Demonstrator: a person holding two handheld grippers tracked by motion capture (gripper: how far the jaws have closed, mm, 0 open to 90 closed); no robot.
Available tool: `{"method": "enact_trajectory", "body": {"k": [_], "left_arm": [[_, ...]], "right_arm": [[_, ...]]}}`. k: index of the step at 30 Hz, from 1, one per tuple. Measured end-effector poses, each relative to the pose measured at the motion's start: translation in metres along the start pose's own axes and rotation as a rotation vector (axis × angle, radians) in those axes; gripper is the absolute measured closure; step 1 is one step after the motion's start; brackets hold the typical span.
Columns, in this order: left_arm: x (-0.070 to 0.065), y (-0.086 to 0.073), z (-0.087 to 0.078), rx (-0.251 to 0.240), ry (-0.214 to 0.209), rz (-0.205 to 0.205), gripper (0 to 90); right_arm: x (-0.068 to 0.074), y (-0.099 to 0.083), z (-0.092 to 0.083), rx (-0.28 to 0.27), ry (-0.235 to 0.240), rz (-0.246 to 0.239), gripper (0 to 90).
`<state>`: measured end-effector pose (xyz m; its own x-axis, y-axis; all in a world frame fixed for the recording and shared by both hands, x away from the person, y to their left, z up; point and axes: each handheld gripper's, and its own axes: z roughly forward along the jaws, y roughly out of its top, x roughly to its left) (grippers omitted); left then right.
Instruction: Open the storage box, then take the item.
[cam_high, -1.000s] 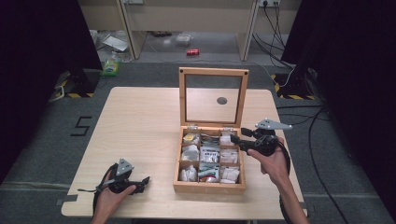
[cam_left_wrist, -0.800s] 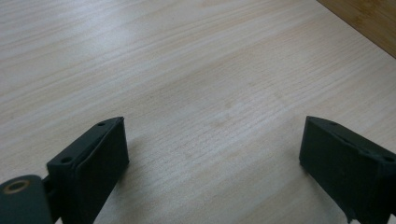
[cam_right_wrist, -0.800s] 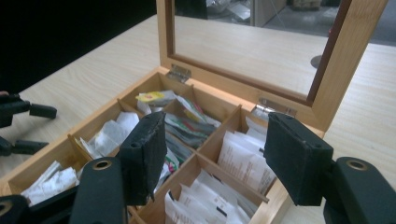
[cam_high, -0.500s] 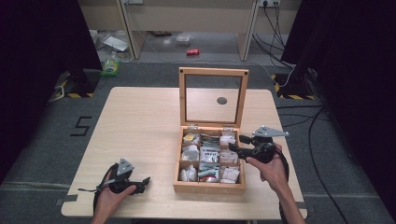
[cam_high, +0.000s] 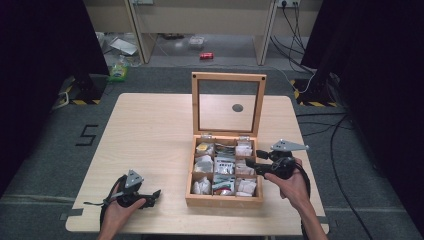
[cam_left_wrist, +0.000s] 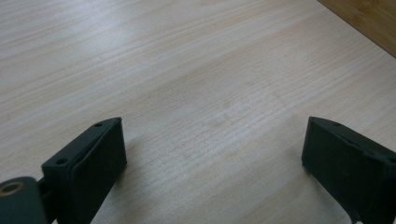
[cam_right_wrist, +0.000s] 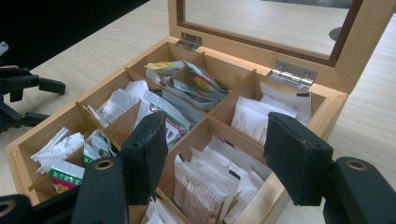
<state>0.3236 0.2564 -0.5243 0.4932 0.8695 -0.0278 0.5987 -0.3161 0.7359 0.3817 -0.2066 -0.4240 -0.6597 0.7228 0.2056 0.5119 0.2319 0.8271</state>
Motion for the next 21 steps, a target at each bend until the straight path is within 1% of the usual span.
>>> {"method": "enact_trajectory", "body": {"k": [12,21], "left_arm": [[0.0001,0.0000,0.0000,0.000,0.000,0.002,5.5],[-0.0001,0.0002,0.0006,0.000,-0.003,0.004,4.5]], "right_arm": [[0.0029,-0.0020,0.0018,0.009,-0.001,-0.007,39.7],[0.0006,-0.0027,0.0005,0.013,-0.002,-0.011,40.7]]}}
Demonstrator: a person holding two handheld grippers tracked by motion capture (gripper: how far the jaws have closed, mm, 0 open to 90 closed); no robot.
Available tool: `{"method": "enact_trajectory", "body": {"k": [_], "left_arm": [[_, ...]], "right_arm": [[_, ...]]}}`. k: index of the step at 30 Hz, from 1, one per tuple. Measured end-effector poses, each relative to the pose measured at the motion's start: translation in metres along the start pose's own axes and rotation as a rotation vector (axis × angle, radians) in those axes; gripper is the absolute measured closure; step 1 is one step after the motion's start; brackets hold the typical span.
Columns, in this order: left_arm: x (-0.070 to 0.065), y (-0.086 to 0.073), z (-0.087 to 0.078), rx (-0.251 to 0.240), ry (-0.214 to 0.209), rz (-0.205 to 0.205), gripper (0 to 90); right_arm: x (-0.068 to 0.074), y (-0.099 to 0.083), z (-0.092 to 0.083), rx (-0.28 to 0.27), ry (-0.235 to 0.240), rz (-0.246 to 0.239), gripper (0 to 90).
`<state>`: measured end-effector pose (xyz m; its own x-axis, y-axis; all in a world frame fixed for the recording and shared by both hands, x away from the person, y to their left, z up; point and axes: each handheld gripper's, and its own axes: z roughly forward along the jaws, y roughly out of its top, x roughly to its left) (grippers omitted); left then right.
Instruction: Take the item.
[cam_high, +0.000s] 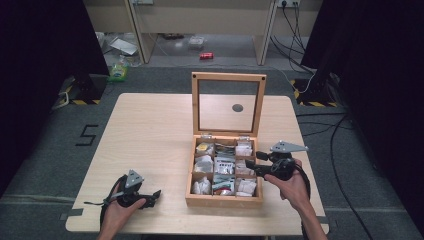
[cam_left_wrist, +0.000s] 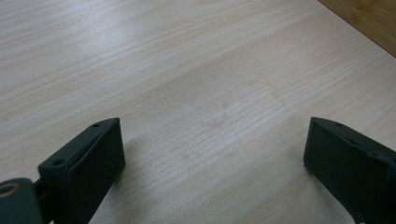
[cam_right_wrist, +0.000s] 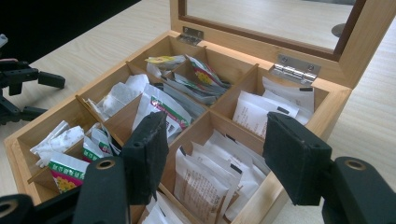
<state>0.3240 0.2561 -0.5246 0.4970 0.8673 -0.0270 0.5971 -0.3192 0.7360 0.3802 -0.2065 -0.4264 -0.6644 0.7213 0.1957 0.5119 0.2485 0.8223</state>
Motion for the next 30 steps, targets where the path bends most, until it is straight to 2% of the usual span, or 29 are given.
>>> {"method": "enact_trajectory", "body": {"k": [10,18,24,30], "left_arm": [[0.000,0.000,0.000,0.000,0.000,0.000,4.5],[0.000,0.000,0.000,0.002,0.000,0.002,4.5],[0.000,0.000,0.000,0.001,0.000,0.001,4.5],[0.000,0.000,0.000,0.001,0.000,0.001,4.5]], "right_arm": [[0.000,-0.002,0.003,0.024,0.004,-0.016,47.7],[0.000,-0.004,0.006,0.047,0.022,-0.038,54.1],[-0.001,-0.007,0.010,0.070,0.032,-0.037,57.2],[-0.001,-0.010,0.016,0.094,0.053,-0.061,62.3]]}}
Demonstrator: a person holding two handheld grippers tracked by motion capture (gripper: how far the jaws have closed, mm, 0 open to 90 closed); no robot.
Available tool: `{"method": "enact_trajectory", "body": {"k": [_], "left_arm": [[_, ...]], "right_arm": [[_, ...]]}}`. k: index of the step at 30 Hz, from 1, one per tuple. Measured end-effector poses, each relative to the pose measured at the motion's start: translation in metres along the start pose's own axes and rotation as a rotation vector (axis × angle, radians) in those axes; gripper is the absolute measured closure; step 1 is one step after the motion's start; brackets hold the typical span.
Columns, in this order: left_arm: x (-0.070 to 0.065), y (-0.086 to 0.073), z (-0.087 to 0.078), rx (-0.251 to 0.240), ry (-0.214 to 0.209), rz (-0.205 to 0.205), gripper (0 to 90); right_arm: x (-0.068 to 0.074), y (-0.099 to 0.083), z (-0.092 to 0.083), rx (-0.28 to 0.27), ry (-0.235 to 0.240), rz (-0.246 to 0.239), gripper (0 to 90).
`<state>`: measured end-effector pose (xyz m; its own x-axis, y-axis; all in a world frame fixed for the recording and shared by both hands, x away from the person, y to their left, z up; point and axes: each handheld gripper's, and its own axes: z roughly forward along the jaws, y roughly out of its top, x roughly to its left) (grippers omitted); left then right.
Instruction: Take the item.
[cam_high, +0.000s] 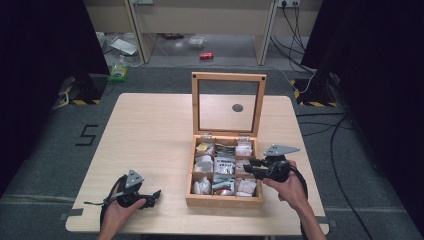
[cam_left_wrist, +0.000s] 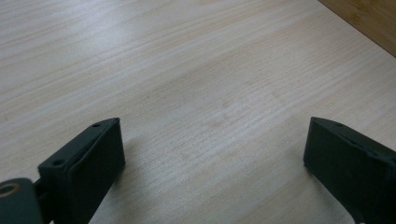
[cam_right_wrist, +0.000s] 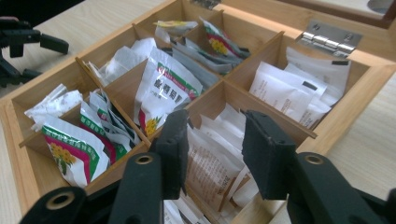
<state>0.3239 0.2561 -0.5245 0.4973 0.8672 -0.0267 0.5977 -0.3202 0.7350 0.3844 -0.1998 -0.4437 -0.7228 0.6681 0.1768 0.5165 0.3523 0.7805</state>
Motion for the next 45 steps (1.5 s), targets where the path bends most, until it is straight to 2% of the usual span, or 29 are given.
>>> {"method": "enact_trajectory", "body": {"k": [5,8,18,21,25,31,34,37,40,45], "left_arm": [[0.000,0.000,0.000,0.000,0.000,0.000,4.5],[0.000,0.000,0.000,0.000,0.000,0.000,4.5],[0.000,0.000,0.000,0.000,0.000,0.000,4.5],[0.000,0.000,0.000,0.000,0.000,0.000,4.5],[0.000,0.000,0.000,0.000,0.000,0.000,4.5],[0.000,0.000,0.000,0.000,0.000,0.000,4.5],[0.000,0.000,0.000,0.000,0.000,0.000,4.5],[0.000,0.000,0.000,0.000,0.000,0.000,4.5],[0.000,0.000,0.000,0.001,0.000,0.000,4.5],[0.000,0.000,0.000,0.000,0.000,0.001,4.5]], "right_arm": [[-0.002,-0.002,0.007,0.026,0.011,-0.020,66.2],[-0.005,-0.001,0.009,0.026,0.017,-0.016,68.3],[-0.013,-0.001,0.015,0.046,0.023,-0.025,69.2],[-0.014,-0.002,0.015,0.050,0.043,-0.023,71.7],[-0.012,-0.002,0.015,0.059,0.060,-0.045,74.4],[-0.012,-0.002,0.016,0.077,0.058,-0.065,76.1],[-0.012,-0.003,0.017,0.089,0.063,-0.060,78.5],[-0.014,-0.004,0.016,0.082,0.075,-0.057,84.0],[-0.015,-0.004,0.014,0.060,0.096,-0.031,88.2],[-0.013,0.000,0.009,0.035,0.089,-0.050,90.0]]}}
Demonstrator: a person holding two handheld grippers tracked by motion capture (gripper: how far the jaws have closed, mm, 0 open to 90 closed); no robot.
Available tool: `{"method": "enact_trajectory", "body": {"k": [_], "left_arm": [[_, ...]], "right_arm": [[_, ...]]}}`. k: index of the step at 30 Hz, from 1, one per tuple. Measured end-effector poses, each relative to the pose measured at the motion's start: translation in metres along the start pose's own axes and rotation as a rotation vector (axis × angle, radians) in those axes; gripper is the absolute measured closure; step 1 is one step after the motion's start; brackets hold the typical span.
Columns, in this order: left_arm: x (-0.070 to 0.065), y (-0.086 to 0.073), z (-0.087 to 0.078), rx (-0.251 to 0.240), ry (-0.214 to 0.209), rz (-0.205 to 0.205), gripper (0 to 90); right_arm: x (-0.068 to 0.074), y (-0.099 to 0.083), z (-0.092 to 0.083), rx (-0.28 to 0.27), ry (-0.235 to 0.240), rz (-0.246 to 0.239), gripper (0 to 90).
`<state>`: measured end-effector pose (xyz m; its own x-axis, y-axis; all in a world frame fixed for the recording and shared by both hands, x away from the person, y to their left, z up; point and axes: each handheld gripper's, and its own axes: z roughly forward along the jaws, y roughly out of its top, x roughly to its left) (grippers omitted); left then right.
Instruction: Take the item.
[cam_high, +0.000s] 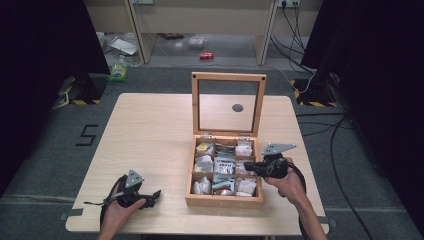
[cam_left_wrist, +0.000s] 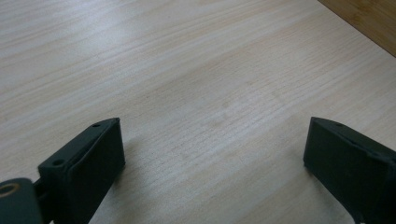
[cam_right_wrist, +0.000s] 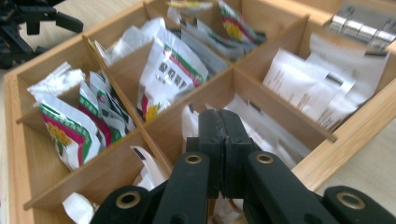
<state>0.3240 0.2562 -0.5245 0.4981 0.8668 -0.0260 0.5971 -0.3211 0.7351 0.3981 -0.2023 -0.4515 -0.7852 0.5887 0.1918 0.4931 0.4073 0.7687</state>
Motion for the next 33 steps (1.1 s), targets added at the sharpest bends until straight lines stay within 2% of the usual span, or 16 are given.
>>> {"method": "enact_trajectory", "body": {"k": [19,26,33], "left_arm": [[0.000,0.000,0.000,0.002,0.000,0.001,4.5],[0.000,0.000,0.000,0.001,0.000,0.000,4.5],[0.000,0.000,0.000,0.001,0.000,0.001,4.5]], "right_arm": [[0.004,0.019,-0.025,-0.099,-0.076,-0.019,90.0],[0.006,0.026,-0.031,-0.129,-0.089,-0.025,90.0],[0.005,0.034,-0.045,-0.181,-0.105,-0.026,90.0]]}}
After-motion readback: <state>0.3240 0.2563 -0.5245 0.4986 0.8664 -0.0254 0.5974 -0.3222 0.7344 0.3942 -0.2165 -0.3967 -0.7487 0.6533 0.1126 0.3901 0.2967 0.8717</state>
